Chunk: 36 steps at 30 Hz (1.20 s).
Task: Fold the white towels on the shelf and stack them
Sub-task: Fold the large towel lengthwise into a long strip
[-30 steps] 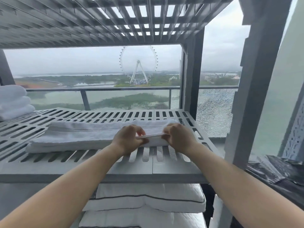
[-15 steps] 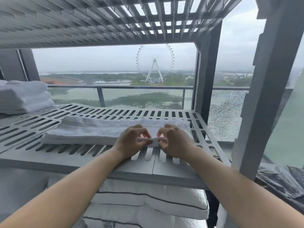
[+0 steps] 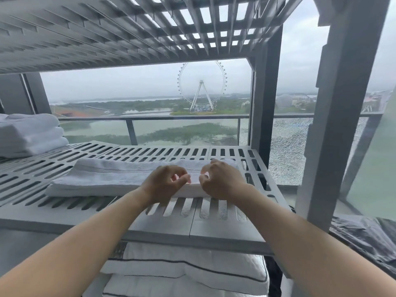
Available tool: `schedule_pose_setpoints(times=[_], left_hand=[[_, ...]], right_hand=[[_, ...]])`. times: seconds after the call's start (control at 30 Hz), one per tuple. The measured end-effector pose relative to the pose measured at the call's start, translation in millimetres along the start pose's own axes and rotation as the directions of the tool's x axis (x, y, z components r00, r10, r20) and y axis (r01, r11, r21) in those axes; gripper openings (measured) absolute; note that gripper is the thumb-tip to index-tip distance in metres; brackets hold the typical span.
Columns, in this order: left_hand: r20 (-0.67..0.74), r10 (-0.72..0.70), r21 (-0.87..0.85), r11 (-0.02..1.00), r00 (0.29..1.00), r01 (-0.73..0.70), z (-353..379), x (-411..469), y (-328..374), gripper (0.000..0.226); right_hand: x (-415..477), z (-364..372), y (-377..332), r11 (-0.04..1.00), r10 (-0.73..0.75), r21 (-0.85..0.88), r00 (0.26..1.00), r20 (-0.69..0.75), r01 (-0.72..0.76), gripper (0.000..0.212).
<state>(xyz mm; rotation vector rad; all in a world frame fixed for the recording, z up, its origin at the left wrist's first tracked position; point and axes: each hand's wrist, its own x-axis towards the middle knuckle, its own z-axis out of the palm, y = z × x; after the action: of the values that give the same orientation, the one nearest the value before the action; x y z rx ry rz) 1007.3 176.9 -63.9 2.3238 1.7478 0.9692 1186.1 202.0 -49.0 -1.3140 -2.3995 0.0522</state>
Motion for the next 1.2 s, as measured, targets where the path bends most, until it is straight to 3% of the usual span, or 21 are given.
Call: schedule_pose_setpoints(times=[0.23, 0.37, 0.43, 0.63, 0.8, 0.97, 1.2], left_hand=[[-0.054, -0.165, 0.136, 0.976, 0.985, 0.171, -9, 28, -17, 0.025], [0.229, -0.247, 0.343, 0.926, 0.942, 0.159, 8, 26, -38, 0.047], [0.267, -0.248, 0.395, 0.909, 0.931, 0.128, 14, 26, -44, 0.05], [0.304, -0.248, 0.317, 0.937, 0.92, 0.148, 10, 43, -33, 0.048], [0.311, -0.121, 0.204, 0.977, 0.943, 0.058, 40, 71, 3, 0.049], [0.389, -0.17, 0.287, 0.956, 0.905, 0.057, 57, 74, 0, 0.049], [0.374, -0.157, 0.164, 0.981, 0.914, 0.101, 40, 69, 10, 0.041]], right_hand=[[55, 9, -4, 0.995, 0.1, 0.016, 0.989, 0.105, -0.102, 0.046], [58, 33, 12, 0.993, 0.116, -0.027, 0.974, 0.197, -0.113, 0.047], [57, 43, 20, 0.988, 0.151, -0.063, 0.968, 0.198, -0.141, 0.049], [55, 39, 17, 0.981, 0.193, -0.039, 0.951, 0.241, -0.189, 0.055], [54, 37, 24, 0.944, 0.329, -0.049, 0.919, 0.217, -0.327, 0.066], [49, 36, 31, 0.884, 0.463, -0.043, 0.858, 0.221, -0.466, 0.075], [49, 32, 23, 0.891, 0.454, -0.074, 0.875, 0.172, -0.448, 0.074]])
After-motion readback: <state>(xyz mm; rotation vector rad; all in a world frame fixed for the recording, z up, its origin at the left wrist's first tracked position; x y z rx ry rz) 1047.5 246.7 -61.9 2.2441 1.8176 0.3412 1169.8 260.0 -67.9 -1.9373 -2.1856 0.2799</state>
